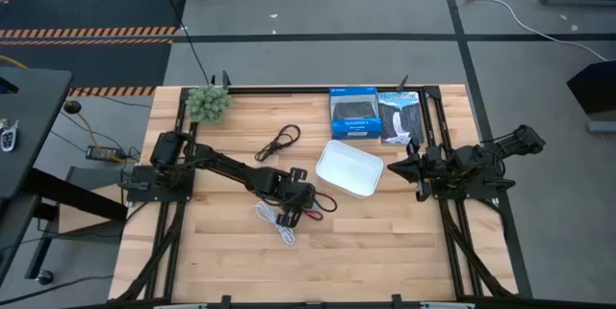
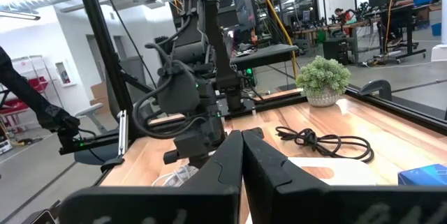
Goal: Pick and place USB-C Cables
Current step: Put the blue charger cable into the white bin
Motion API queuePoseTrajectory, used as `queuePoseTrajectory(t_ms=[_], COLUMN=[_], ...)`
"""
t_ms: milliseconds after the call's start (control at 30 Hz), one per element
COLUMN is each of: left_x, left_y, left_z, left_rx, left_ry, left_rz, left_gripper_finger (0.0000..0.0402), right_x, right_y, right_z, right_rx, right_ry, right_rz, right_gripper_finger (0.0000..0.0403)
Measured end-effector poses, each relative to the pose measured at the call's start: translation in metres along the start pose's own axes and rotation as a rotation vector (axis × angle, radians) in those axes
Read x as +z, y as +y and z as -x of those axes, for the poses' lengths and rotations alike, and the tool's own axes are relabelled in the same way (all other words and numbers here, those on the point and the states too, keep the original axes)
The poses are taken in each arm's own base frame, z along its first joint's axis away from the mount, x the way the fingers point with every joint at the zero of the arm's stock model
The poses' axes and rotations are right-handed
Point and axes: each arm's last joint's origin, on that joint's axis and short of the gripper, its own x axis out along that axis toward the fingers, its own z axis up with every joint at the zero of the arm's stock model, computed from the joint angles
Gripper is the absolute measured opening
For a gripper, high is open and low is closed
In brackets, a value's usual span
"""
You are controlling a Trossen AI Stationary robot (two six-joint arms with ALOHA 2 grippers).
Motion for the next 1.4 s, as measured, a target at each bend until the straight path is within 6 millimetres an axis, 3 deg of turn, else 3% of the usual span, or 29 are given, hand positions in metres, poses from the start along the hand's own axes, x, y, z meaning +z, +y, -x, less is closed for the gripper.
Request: queuePoseTrajectory(t_ms=[100, 400, 800, 1133, 1400], left_x=[0.0, 0.014, 0.062, 0.118, 0.145], left_y=[0.0, 0.005, 0.024, 0.056, 0.095], left_z=[0.002, 0.016, 0.051, 0.118, 0.181], left_rx=[-0.015, -0.011, -0.009, 0.062, 0.166], left_ry=[-0.003, -0.03, -0.216, -0.446, -0.64], left_rz=[0.002, 0.005, -0.029, -0.059, -0.016], left_gripper_finger=[0.0036, 0.0035, 0.0037, 0.0038, 0.0038], right_x=[0.0, 0.0, 0.0, 0.0, 0.0], right_y=[0.0, 0.0, 0.0, 0.0, 0.0], right_z=[0.0, 0.0, 0.0, 0.0, 0.0], right_rx=[0.0, 0.0, 0.0, 0.0, 0.0], right_ry=[0.0, 0.0, 0.0, 0.0, 0.0], right_rz=[0.0, 0.0, 0.0, 0.001, 0.0], right_gripper_finger=[0.0014, 0.0014, 0.0014, 0.0014, 0.0014])
